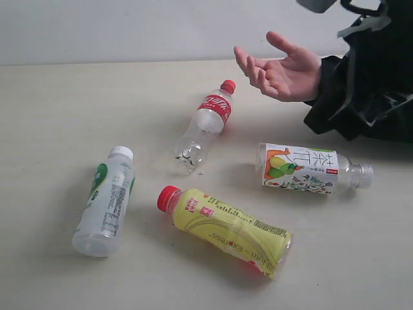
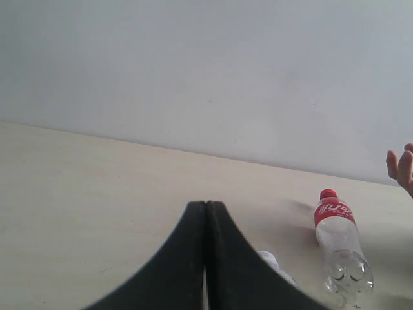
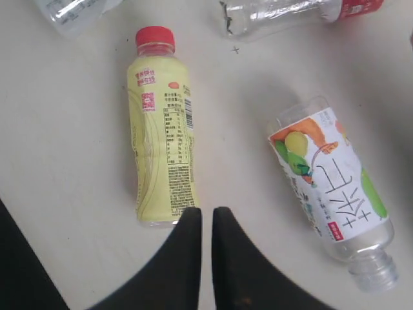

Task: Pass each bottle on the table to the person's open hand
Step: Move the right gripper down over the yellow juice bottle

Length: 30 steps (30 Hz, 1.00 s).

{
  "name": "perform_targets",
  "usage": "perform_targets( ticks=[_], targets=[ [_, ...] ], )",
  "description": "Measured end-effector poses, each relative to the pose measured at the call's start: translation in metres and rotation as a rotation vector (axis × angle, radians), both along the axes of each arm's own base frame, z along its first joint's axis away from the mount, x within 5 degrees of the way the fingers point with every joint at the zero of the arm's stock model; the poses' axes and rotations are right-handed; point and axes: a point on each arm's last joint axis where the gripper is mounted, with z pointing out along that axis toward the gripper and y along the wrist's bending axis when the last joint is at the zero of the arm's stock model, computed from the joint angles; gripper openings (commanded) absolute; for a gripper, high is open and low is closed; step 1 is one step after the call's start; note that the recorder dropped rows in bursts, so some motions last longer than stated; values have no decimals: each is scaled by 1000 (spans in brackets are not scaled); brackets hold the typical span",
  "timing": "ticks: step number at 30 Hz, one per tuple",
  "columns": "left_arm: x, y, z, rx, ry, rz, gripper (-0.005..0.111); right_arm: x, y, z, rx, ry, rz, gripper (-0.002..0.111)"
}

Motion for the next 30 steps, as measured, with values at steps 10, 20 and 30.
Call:
perform_targets(
  ticks=[10,20,30],
  targets=[
    [0,0,0,0,0,0,0,7,22,-27,-137,39,99,8],
    [0,0,0,0,0,0,0,10,24,-33,-156,54,113,11],
    [0,0,0,0,0,0,0,15,47,-59,-201,109,183,29]
  ],
)
